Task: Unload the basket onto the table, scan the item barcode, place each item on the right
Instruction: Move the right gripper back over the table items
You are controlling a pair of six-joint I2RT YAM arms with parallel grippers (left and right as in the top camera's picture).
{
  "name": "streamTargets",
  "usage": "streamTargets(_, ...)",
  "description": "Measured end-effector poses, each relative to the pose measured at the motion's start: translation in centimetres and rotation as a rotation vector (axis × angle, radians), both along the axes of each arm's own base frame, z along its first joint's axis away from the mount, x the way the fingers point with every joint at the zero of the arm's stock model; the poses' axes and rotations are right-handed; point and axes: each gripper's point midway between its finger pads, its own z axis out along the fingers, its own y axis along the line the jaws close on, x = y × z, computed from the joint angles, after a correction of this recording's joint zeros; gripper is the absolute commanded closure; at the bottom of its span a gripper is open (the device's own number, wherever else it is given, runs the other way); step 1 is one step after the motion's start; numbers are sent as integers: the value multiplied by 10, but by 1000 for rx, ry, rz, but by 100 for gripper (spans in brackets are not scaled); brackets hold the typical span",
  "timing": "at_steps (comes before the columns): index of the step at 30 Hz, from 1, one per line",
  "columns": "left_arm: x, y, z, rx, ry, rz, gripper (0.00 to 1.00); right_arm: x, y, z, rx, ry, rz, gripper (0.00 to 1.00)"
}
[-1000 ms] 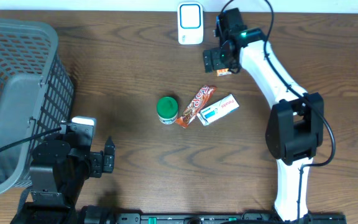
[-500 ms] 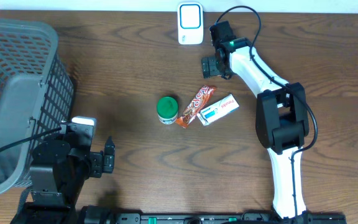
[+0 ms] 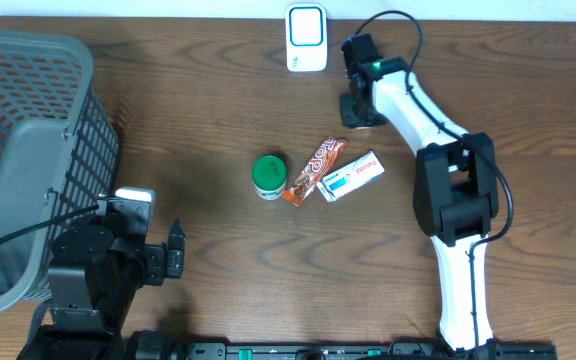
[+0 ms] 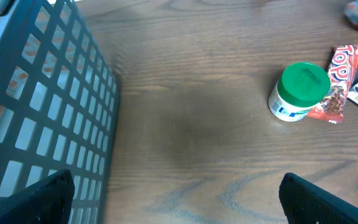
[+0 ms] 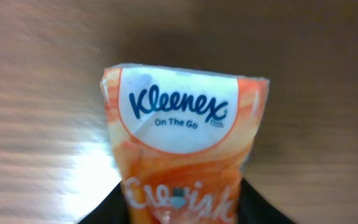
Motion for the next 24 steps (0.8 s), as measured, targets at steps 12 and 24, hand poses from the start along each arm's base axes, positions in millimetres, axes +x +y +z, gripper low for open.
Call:
streamTargets(12, 0, 0, 0, 0, 0, 0, 1, -41, -170, 73, -268, 157, -308, 69)
streamTargets(24, 0, 0, 0, 0, 0, 0, 1, -162, -381, 51, -353, 324, -982, 66)
